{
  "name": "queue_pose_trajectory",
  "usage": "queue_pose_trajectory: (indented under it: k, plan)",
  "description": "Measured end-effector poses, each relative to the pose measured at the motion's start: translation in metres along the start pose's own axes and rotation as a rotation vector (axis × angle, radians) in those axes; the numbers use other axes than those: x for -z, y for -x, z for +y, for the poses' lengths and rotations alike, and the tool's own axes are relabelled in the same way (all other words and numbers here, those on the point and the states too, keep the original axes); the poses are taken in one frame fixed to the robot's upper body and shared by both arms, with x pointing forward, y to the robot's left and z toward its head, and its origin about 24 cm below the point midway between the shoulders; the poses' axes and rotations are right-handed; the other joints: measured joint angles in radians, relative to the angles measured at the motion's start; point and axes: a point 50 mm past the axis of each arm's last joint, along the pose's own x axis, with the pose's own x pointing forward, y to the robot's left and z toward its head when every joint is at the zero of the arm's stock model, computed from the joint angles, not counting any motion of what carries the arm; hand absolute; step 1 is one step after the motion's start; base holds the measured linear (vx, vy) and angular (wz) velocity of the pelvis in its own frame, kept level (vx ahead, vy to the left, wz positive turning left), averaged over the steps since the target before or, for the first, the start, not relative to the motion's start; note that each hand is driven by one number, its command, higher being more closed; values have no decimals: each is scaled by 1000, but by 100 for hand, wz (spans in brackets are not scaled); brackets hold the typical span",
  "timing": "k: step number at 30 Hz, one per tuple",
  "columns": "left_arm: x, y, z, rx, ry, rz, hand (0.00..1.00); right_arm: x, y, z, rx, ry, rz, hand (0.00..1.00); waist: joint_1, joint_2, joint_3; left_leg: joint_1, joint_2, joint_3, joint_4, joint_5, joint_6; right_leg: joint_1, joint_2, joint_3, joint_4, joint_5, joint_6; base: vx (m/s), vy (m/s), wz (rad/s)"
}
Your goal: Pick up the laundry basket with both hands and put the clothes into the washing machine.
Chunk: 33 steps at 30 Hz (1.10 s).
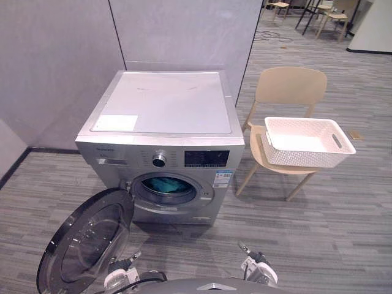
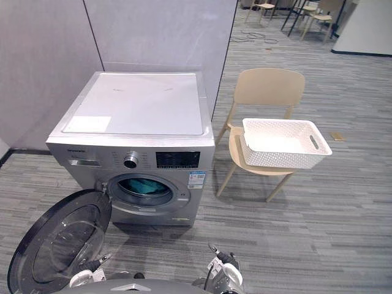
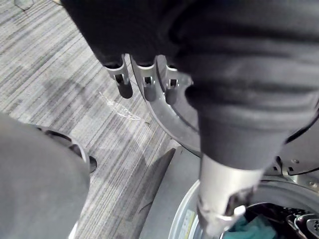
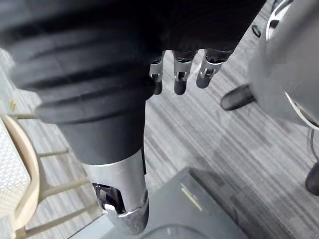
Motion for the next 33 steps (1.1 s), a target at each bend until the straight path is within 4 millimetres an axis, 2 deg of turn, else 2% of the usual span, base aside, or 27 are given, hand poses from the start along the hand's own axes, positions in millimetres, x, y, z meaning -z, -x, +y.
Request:
queue_pose_trajectory:
  k: [2, 4, 5, 7, 8, 9, 10, 12, 13, 14, 15, 16, 17, 18, 19, 20, 21, 22, 23, 24, 25, 26, 27, 29, 30, 32, 33]
  plan:
    - [-1, -1, 1, -2, -18, -7, 0, 2, 0, -3, 6, 1, 5, 0, 0, -22, 9, 38, -23, 32, -51, 1, -1, -25, -22, 16, 32, -1, 0, 3, 99, -66]
    - [-3, -2, 5, 2, -47, -12, 0, 4, 1, -8, 19, 2, 10, 0, -7, -47, 21, 90, -41, 79, -95, 4, -5, -65, -55, 16, 121, -11, -15, 31, 60, -67]
    - [-2, -2, 7, 2, -71, -11, 0, 5, 0, -11, 28, 7, 11, 0, -11, -47, 21, 101, -43, 82, -101, 5, -7, -67, -57, 13, 137, -18, -26, 53, 10, -32]
    - [-2, -4, 12, -4, -140, -8, 0, 14, 2, -28, 79, 6, 36, 0, -24, -51, 24, 132, -38, 98, -114, 20, -30, -72, -59, 2, 167, -44, -79, 75, 3, -39]
    - [-2, -4, 12, -6, -146, -6, 0, 15, 2, -31, 89, -4, 43, 0, -28, -42, 24, 138, -33, 106, -116, 23, -32, -72, -62, -12, 174, -57, -102, 88, -6, -42]
    - [0, -4, 13, -10, -139, 2, 0, 23, 4, -44, 128, -24, 75, 0, -28, -50, 25, 147, -29, 121, -118, 26, -33, -71, -81, -68, 185, -72, -127, 107, -4, -52]
    - [1, -5, 16, -21, -124, 8, 0, 28, 4, -55, 167, -44, 97, 0, -29, -37, 24, 153, -24, 146, -124, 28, -31, -72, -98, -120, 188, -71, -127, 106, -7, -60]
    - [2, -6, 22, -39, -113, 23, 0, 37, 6, -61, 191, -57, 140, 0, -33, -51, 23, 159, -17, 165, -129, 27, -35, -74, -102, -153, 182, -59, -119, 98, -27, -52]
    - [2, -7, 27, -51, -115, 30, 0, 45, 8, -66, 214, -72, 175, 0, -42, -51, 27, 159, -11, 167, -131, 28, -42, -80, -98, -155, 178, -52, -99, 120, -68, -39]
    - [2, -8, 29, -57, -113, 36, 0, 51, 10, -69, 229, -93, 203, 0, -46, -69, 20, 161, -6, 175, -130, 30, -42, -81, -91, -153, 170, -47, -72, 103, -64, -29]
    - [3, -8, 31, -61, -112, 39, 0, 54, 10, -70, 236, -106, 213, 0, -45, -62, 24, 161, -4, 178, -130, 30, -45, -81, -85, -148, 161, -41, -49, 101, -56, -33]
    - [3, -8, 34, -70, -109, 42, 0, 56, 10, -71, 247, -144, 228, 0, -42, -68, 18, 163, 5, 182, -129, 28, -49, -74, -65, -138, 126, -17, 8, 100, -46, -44]
    - [4, -9, 39, -84, -101, 54, 0, 56, 10, -73, 254, -159, 234, 0, -40, -56, 21, 167, 19, 178, -128, 26, -55, -64, -38, -131, 85, -5, 21, 124, -66, -47]
    - [6, -9, 42, -93, -100, 61, 0, 56, 10, -73, 253, -159, 235, 0, -40, -50, 24, 170, 26, 169, -128, 26, -59, -61, -25, -126, 71, -1, 19, 138, -92, -57]
    - [9, -9, 48, -107, -99, 73, 0, 55, 9, -74, 255, -150, 243, 0, -38, -59, 23, 192, 45, 147, -129, 14, -77, -51, -2, -117, 61, 4, 13, 128, -109, -54]
    - [12, -8, 54, -121, -105, 88, 0, 53, 8, -70, 241, -137, 236, 0, -41, -43, 29, 205, 66, 157, -128, 9, -91, -49, 19, -108, 66, -9, 4, 86, -81, -47]
    - [14, -8, 57, -129, -106, 94, 0, 53, 8, -70, 240, -137, 237, 0, -43, -44, 29, 205, 80, 159, -115, 0, -104, -47, 29, -108, 70, -21, 2, 71, -96, -30]
    - [15, -8, 65, -149, -102, 99, 0, 54, 8, -68, 231, -119, 240, 0, -44, -54, 24, 176, 119, 154, -19, -33, -153, -46, 45, -107, 77, -39, -8, 65, -100, -20]
    - [15, -8, 70, -162, -98, 100, 0, 58, 10, -72, 237, -100, 248, 0, -43, -63, 19, 139, 146, 141, 69, -55, -181, -46, 54, -105, 77, -46, -9, 137, -265, -34]
    - [16, -7, 75, -183, -74, 103, 0, 55, 9, -70, 221, -62, 240, 0, -38, -64, 18, 46, 223, 96, 306, -73, -177, -37, 81, -96, 65, -53, -20, 127, -318, -55]
    - [18, -6, 74, -189, -38, 106, 0, 47, 6, -70, 206, -16, 213, 0, -26, -39, 33, -41, 305, 42, 538, -46, -78, -9, 124, -80, 47, -54, -37, 118, -316, -78]
    - [22, -5, 73, -186, -16, 117, 0, 40, 3, -71, 195, 35, 191, 0, -15, -20, 42, -96, 333, -30, 661, 15, -4, 7, 153, -48, 44, -60, -49, 127, -222, -128]
    - [30, -3, 73, -186, 11, 138, 0, 32, 0, -71, 179, 91, 166, 0, 7, -10, 44, -144, 318, -141, 757, 179, -4, 20, 173, 16, 43, -67, -63, 141, -135, -121]
    - [33, -1, 70, -174, 11, 142, 0, 23, -3, -62, 153, 101, 134, 0, 16, -23, 46, -195, 291, -208, 826, 313, -20, 24, 176, 67, 27, -69, -78, 218, -136, -95]
    - [32, -1, 59, -140, 14, 125, 0, 11, -5, -59, 150, 96, 93, 0, 18, -3, 54, -271, 270, -221, 941, 168, -35, 25, 179, 99, 13, -64, -98, 215, -115, -62]
    - [31, 0, 52, -119, 8, 114, 0, 1, -8, -56, 141, 96, 62, 0, 21, 15, 70, -310, 234, -213, 973, 58, -32, 40, 179, 126, -8, -61, -103, 206, -64, -43]
    - [34, 2, 48, -112, 15, 110, 0, -6, -8, -52, 127, 87, 29, 0, 25, 32, 76, -330, 185, -210, 926, -16, -33, 61, 180, 142, -28, -57, -101, 267, -29, -54]
